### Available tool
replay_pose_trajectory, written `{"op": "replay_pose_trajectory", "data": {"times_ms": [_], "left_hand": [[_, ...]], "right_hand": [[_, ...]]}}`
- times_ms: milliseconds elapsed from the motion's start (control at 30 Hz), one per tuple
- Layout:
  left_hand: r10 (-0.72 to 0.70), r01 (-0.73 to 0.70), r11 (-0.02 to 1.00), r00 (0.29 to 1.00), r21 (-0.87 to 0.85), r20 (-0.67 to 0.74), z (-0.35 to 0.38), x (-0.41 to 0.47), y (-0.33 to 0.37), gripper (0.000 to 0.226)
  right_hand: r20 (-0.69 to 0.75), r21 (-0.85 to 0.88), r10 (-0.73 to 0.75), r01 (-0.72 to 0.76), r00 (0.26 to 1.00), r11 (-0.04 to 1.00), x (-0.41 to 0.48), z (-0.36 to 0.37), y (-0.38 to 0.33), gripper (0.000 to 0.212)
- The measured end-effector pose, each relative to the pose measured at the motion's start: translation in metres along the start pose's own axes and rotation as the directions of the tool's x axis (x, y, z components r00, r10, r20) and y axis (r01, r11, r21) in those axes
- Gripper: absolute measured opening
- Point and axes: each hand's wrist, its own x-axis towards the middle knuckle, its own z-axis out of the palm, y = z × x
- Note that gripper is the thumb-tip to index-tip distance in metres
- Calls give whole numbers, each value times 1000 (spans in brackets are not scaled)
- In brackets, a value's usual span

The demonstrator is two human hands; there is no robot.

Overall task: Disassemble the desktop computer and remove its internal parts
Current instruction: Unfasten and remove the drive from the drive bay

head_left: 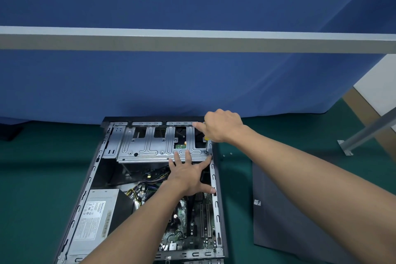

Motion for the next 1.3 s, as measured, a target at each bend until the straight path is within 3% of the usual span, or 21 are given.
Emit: {"op": "replay_pose_trajectory", "data": {"times_ms": [67,133,333,367,467,533,667,833,933,1033,1167,1200,1300], "left_hand": [[-1,1,1000,1000,4,4,0,-1,0,101],[-1,1,1000,1000,3,5,-1,-1,1,101],[2,-2,1000,1000,3,1,-2,-2,1,100],[1,-1,1000,1000,4,5,-2,-3,1,100],[-5,5,1000,1000,11,13,-2,-2,1,101],[-5,4,1000,1000,15,13,-2,-2,1,102],[-1,1,1000,1000,7,13,-2,-2,1,101],[-6,5,1000,1000,17,17,-1,-2,1,102],[-2,2,1000,1000,18,18,-2,-1,1,102],[1,-1,1000,1000,17,14,-1,-1,1,102],[3,-3,1000,1000,14,19,-1,-1,0,102],[5,-5,1000,1000,16,18,-1,0,0,102],[8,-8,1000,1000,29,25,-1,1,0,100]], "right_hand": [[-8,-18,-59,59,998,998,-1,0,-2,34],[46,-18,-96,97,994,995,1,-1,-1,6],[59,-94,-51,56,997,994,1,0,1,36],[32,-99,-52,55,998,994,0,2,1,35],[-21,6,-109,109,994,994,0,8,2,7],[48,59,-97,94,994,994,-1,7,3,26],[20,-87,7,-5,1000,996,0,2,3,45],[52,-12,-44,45,998,999,1,2,5,9],[76,-48,-12,15,997,999,2,1,3,23],[4,-76,25,-25,1000,997,2,4,2,41],[-8,2,-9,9,1000,1000,2,7,3,6],[0,0,8,-8,1000,1000,3,6,3,6],[-40,-63,75,-77,996,995,3,6,3,38]]}}
